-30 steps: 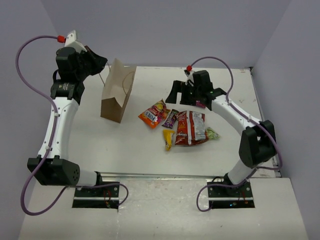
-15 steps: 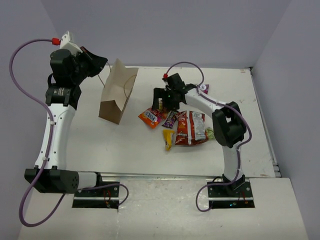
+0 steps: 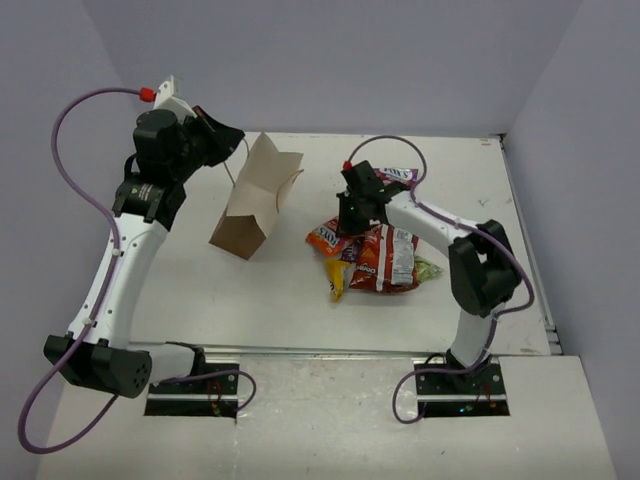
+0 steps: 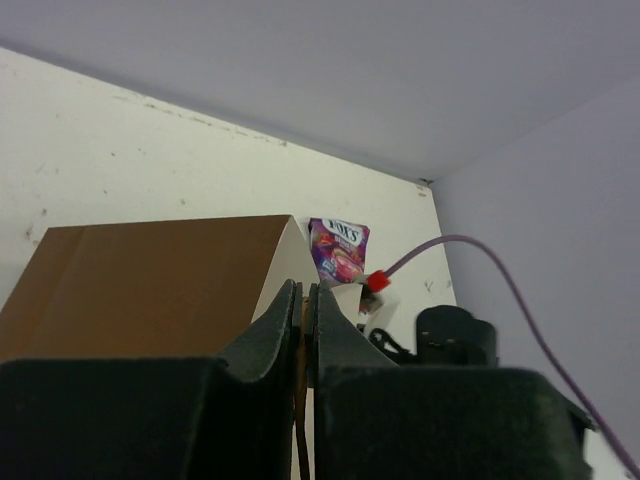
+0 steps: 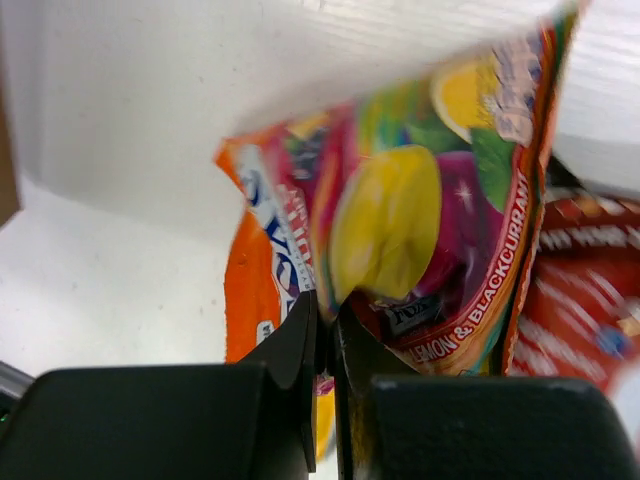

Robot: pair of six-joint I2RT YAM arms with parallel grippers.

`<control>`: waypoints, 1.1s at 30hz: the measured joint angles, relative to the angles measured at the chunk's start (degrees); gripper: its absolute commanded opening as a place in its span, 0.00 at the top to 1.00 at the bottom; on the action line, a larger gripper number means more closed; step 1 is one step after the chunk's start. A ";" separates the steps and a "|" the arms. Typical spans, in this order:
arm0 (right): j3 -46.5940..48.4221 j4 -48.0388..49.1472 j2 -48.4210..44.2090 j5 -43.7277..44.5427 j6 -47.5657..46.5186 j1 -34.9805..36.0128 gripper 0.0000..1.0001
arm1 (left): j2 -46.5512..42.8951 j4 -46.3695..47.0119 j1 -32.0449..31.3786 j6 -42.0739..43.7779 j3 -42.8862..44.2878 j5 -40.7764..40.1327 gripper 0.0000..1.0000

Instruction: Place the snacks into the paper bag

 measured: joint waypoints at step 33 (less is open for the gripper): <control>35.30 -23.08 -27.74 4.94 -10.08 -1.42 1.00 | 0.70 1.84 -18.40 -13.49 -8.76 -14.78 1.00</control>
